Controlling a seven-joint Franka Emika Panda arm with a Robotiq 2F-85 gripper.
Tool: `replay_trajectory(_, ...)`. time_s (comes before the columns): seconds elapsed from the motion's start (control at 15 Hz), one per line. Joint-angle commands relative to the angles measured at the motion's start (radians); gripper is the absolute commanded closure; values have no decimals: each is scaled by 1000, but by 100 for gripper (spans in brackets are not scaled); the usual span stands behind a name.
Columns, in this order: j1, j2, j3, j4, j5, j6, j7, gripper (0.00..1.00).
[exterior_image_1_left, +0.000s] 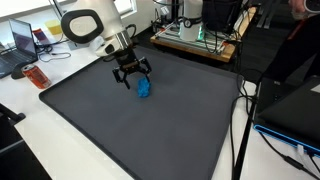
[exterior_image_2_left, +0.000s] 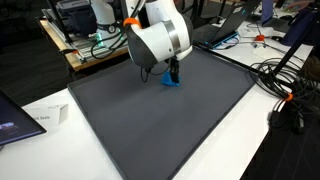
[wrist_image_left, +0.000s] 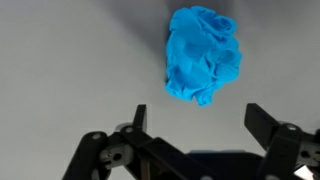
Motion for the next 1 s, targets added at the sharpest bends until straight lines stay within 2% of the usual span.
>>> replay_trajectory(0.0, -16, -12, 17, -42, 0, 23, -15, 0)
replay_trajectory(0.33, -29, -10, 36, -58, 0, 23, -10, 0)
replay_trajectory(0.53, -58, -8, 71, -28, 0, 23, -10, 0)
replay_trajectory(0.93, -106, -13, 132, -40, 0, 23, -40, 0)
